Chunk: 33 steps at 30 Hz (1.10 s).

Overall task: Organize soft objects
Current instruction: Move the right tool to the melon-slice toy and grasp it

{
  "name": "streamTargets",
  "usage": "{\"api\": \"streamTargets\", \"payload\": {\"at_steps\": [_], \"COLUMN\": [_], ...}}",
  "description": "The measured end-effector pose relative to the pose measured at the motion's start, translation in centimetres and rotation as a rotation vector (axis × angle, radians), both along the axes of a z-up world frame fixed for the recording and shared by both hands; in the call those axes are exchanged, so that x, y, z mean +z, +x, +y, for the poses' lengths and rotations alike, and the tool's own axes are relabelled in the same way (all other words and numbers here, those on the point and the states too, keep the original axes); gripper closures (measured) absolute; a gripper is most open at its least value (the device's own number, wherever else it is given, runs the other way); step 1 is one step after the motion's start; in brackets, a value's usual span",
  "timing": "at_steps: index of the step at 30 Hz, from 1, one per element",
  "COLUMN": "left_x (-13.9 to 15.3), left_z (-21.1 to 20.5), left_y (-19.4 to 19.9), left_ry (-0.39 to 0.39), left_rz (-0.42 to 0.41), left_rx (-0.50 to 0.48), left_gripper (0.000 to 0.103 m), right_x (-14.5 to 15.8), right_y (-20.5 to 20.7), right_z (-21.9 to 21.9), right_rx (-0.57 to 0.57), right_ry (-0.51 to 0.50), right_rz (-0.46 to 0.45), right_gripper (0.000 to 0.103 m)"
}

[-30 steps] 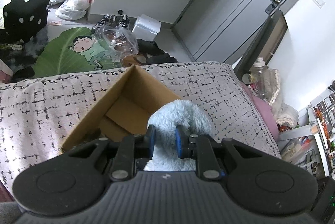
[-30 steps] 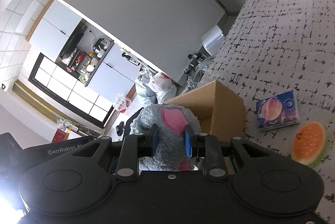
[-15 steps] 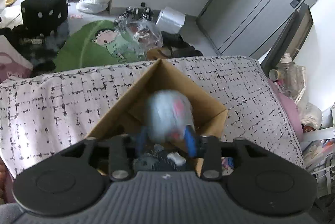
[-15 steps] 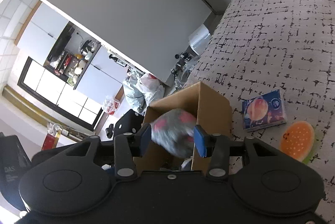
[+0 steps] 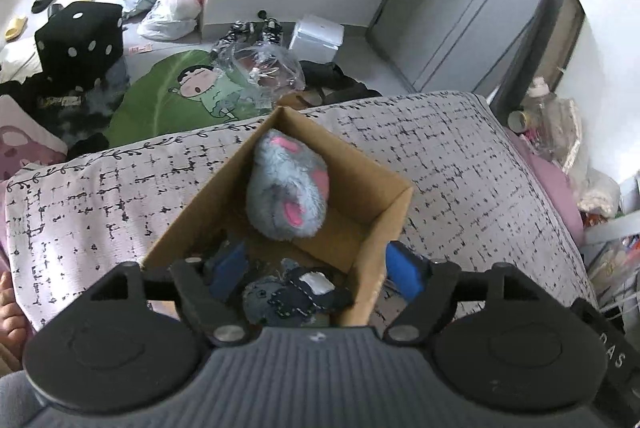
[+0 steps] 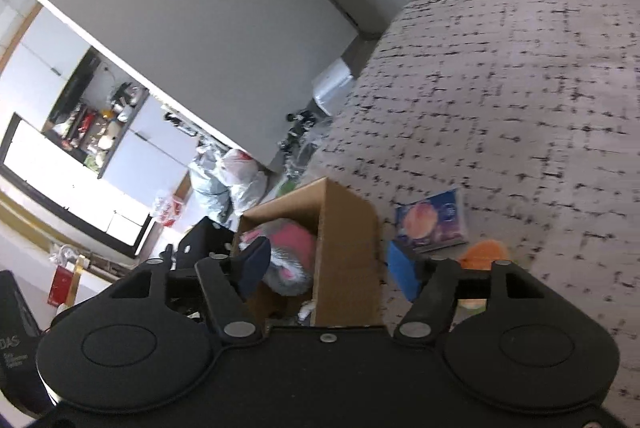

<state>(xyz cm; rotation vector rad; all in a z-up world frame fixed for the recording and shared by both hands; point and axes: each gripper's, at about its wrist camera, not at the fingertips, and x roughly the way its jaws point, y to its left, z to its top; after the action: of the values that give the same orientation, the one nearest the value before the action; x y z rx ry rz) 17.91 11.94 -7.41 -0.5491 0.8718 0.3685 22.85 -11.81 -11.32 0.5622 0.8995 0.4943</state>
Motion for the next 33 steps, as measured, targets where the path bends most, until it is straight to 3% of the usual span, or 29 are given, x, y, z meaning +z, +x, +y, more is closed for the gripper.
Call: {"api": "streamTargets", "payload": {"at_steps": [10, 20, 24, 33], "left_x": [1.8, 2.5, 2.7, 2.5], "left_z": [-3.8, -7.9, -9.6, -11.5], "left_y": [0.2, 0.7, 1.0, 2.6], "left_ry": [0.070, 0.108, 0.128, 0.124], "left_rz": [0.003, 0.014, 0.000, 0.033], "left_rx": [-0.065, -0.118, -0.155, -0.183], "left_gripper": [0.021, 0.020, 0.006, 0.005], "right_x": [1.0, 0.3, 0.2, -1.6], "right_y": [0.1, 0.4, 0.5, 1.0], "right_z": [-4.1, -7.6, -8.9, -11.0], "right_rx": [-0.054, -0.086, -0.110, -0.184], "right_ry": [-0.086, -0.020, 0.010, 0.085], "right_rz": [0.035, 0.104, 0.128, 0.214], "right_gripper": [0.028, 0.024, 0.018, 0.017]}}
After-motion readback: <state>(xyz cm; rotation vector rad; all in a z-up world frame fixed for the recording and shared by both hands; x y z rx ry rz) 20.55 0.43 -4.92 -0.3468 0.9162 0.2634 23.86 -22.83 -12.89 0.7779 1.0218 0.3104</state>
